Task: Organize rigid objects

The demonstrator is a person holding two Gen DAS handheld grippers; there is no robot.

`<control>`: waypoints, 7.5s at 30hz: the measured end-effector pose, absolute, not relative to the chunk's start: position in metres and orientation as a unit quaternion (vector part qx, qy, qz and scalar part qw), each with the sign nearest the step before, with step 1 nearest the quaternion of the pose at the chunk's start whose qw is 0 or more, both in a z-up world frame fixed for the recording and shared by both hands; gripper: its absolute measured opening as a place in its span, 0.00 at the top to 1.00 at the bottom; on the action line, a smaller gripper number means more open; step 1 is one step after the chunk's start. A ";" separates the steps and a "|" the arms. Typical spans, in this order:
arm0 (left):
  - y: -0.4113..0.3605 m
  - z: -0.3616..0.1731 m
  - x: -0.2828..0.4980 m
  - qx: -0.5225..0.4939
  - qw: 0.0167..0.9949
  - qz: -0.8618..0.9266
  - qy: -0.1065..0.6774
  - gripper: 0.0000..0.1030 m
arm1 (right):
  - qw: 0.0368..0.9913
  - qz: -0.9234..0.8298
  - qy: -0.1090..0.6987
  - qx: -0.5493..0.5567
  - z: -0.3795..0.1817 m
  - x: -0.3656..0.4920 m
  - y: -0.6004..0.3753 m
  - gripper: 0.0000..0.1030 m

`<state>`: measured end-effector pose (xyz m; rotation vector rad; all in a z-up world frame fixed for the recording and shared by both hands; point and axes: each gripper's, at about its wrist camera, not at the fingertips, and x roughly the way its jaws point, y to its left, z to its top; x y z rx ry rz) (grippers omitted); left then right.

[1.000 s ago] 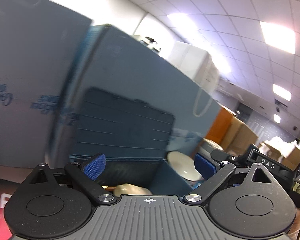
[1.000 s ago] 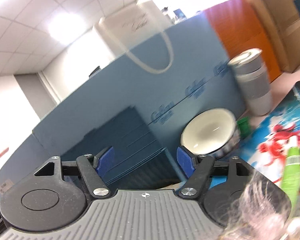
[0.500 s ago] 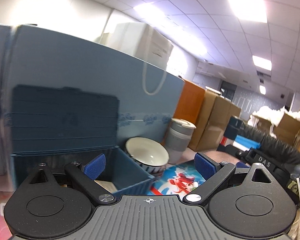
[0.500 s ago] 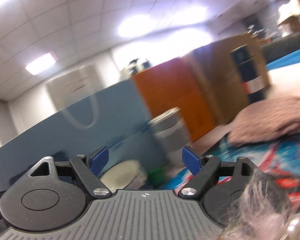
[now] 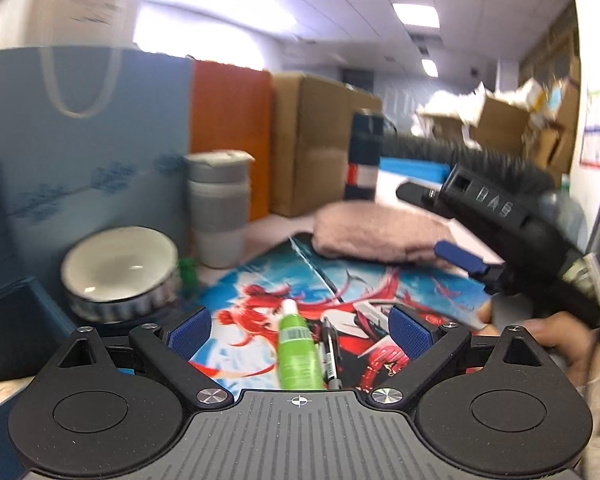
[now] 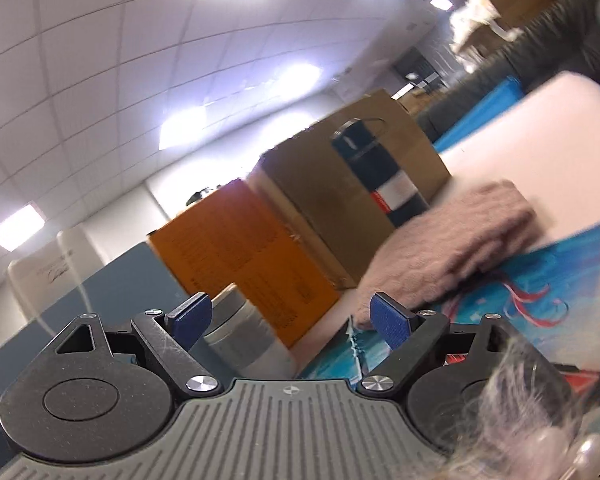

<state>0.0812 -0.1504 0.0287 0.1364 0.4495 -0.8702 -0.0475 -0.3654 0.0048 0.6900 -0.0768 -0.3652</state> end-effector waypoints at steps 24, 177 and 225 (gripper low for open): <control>-0.229 -0.029 0.158 0.105 0.880 -0.331 0.324 0.73 | 0.920 -0.191 -0.010 0.342 0.000 -0.039 -0.369 0.16; 0.155 0.042 0.090 -0.305 0.916 -0.173 0.196 0.03 | 0.870 0.384 0.166 -0.262 0.063 0.117 -0.084 0.91; 0.056 0.046 -0.016 -0.178 0.983 0.030 0.030 0.00 | 0.970 0.237 0.002 0.048 0.049 -0.025 -0.184 0.00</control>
